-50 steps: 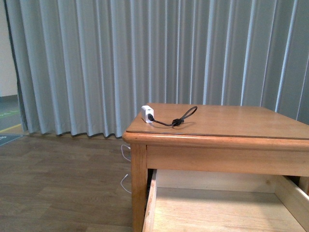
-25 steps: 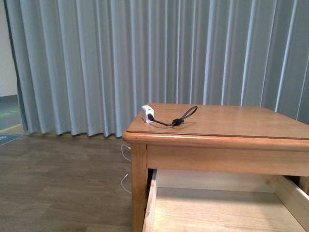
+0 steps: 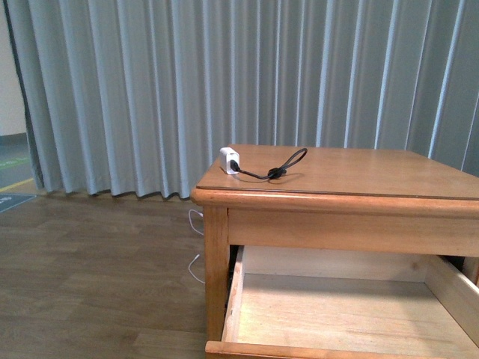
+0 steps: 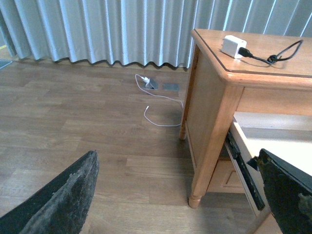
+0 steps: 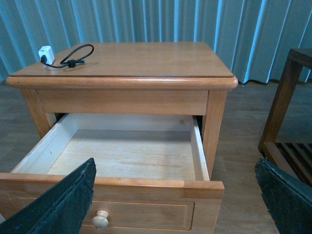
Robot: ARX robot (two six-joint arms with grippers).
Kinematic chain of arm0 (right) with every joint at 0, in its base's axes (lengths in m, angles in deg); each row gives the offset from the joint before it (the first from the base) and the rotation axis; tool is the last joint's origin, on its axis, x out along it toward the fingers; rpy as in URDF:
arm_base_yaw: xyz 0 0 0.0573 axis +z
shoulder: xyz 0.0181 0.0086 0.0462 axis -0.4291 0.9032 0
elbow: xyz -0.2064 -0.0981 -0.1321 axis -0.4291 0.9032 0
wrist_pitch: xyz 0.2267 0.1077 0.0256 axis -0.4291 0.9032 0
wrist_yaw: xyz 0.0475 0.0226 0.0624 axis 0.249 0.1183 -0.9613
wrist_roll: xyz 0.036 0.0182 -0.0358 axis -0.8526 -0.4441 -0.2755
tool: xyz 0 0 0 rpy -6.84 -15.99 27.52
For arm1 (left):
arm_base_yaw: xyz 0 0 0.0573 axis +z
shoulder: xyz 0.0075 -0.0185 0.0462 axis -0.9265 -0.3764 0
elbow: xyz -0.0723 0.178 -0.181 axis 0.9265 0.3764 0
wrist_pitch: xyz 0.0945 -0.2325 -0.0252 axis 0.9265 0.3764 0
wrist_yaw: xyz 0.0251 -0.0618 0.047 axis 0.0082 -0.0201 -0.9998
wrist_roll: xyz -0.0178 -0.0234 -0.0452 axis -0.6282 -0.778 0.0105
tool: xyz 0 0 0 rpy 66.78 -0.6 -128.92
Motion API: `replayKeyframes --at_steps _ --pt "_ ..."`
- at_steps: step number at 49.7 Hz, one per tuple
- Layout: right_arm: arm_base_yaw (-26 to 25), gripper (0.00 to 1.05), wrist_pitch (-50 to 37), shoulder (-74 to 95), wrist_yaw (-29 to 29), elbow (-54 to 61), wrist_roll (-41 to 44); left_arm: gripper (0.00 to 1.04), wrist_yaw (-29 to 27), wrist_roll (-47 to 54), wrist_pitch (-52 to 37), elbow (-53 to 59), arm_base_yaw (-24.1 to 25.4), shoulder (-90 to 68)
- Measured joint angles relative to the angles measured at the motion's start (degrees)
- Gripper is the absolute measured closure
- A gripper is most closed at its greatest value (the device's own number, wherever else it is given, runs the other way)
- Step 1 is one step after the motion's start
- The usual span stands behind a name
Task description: Put charger into drawer
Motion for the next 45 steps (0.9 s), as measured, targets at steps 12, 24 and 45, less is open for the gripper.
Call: replayKeyframes --at_steps 12,24,45 --pt "0.0 0.08 0.0 0.0 0.0 0.0 0.0 0.06 -4.5 -1.3 -4.5 -19.1 -3.9 -27.9" --pt "0.0 0.08 0.0 0.0 0.0 0.0 0.0 0.06 -8.1 -2.8 -1.6 -41.7 -7.4 -45.7" --pt "0.0 0.08 0.0 -0.1 0.0 0.0 0.0 0.06 -14.9 -5.8 7.0 -72.9 -12.2 -72.5"
